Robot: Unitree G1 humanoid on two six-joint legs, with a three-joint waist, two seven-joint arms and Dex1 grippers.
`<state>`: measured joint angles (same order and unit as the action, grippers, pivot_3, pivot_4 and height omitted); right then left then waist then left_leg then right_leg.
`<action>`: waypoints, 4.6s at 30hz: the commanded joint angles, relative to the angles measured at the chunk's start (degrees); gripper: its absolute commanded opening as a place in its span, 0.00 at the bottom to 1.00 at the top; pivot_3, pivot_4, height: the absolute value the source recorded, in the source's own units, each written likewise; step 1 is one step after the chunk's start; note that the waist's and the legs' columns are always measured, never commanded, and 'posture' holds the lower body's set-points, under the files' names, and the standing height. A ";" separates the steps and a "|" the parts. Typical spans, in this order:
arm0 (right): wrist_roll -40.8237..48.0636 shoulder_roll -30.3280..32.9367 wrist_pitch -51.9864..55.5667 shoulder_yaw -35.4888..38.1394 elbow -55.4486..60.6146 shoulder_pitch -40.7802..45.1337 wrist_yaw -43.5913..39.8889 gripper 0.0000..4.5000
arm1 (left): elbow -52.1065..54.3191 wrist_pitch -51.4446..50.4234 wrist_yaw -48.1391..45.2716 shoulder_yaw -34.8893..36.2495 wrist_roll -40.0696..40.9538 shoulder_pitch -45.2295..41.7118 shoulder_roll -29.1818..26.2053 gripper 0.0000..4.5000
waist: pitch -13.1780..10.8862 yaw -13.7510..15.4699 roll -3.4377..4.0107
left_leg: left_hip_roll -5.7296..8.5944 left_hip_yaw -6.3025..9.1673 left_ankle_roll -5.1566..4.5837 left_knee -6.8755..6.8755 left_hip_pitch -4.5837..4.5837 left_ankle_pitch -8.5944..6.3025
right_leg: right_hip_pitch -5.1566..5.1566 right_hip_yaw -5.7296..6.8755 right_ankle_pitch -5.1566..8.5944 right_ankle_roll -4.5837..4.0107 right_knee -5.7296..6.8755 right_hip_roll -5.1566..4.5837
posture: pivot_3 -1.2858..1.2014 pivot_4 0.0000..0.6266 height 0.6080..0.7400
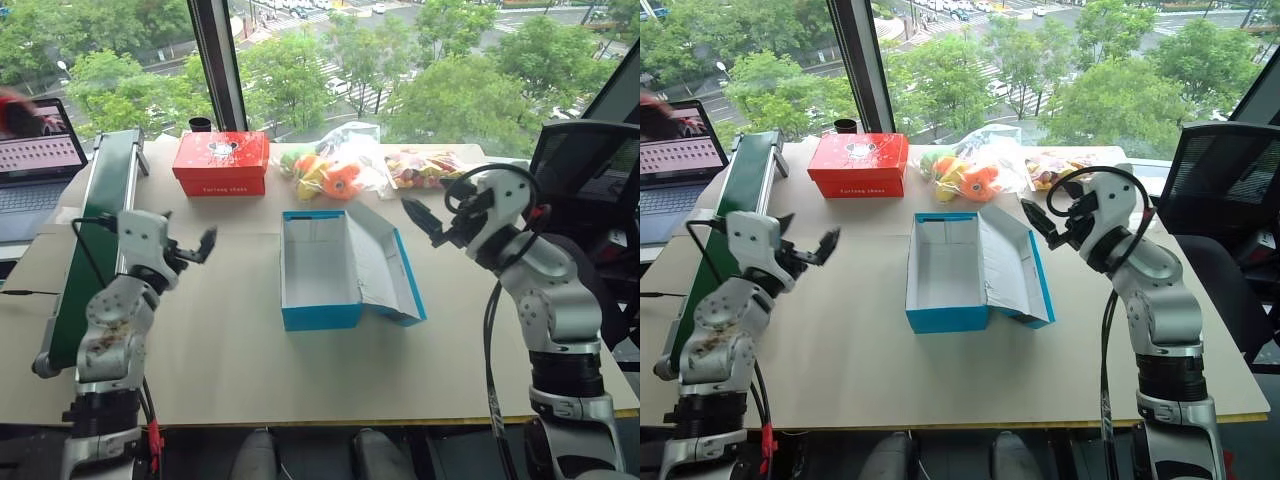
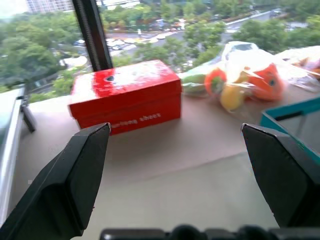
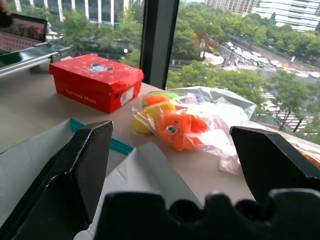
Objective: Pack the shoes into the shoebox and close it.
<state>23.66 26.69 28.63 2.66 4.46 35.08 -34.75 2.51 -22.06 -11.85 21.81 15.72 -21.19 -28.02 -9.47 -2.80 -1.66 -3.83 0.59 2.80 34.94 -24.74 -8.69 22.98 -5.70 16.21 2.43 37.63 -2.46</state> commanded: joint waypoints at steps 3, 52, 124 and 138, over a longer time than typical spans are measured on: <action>2.73 -3.24 1.42 -4.50 -1.95 6.18 -7.31 0.99 | 2.12 -5.20 5.33 5.72 -1.57 1.08 -3.83 1.00 | -0.01 0.29 -0.01 | 0.01 0.05 0.00 0.04 -0.22 0.00 | 0.25 0.05 -0.03 -0.04 0.23 0.00 | 0.52 0.24 0.99; -1.05 -10.46 0.75 -8.53 1.16 3.88 -6.88 0.99 | -68.48 3.48 10.38 6.28 -1.73 -36.16 -15.48 1.00 | -0.19 0.47 -0.39 | 0.03 0.38 0.18 0.13 -0.37 0.11 | 0.33 0.49 -0.05 -0.08 0.43 0.02 | 0.52 0.24 0.99; 28.10 -19.23 20.81 17.82 -9.46 15.96 19.89 0.46 | 5.71 -25.24 -3.56 -14.78 23.46 -23.85 23.01 0.12 | -0.26 0.32 -0.35 | 0.14 0.89 0.55 0.13 -0.64 0.41 | 0.31 0.75 -0.12 -0.19 0.44 0.02 | 0.52 0.24 0.99; 17.16 -16.17 22.79 6.95 -10.37 18.69 21.49 0.16 | 16.44 -32.61 -10.98 -8.99 28.52 -14.72 2.89 1.00 | -0.27 0.10 -0.31 | 0.13 0.88 0.55 0.10 -0.60 0.41 | 0.31 0.73 -0.12 -0.19 0.44 0.04 | 0.52 0.24 0.99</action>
<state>43.31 9.53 50.34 13.17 -7.48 51.29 -13.27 15.45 -54.00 -18.81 12.42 43.40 -36.97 -20.98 -9.74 -2.70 -1.97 -3.70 1.46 3.35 35.02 -25.34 -8.29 23.30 -4.97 16.10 2.25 38.05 -2.42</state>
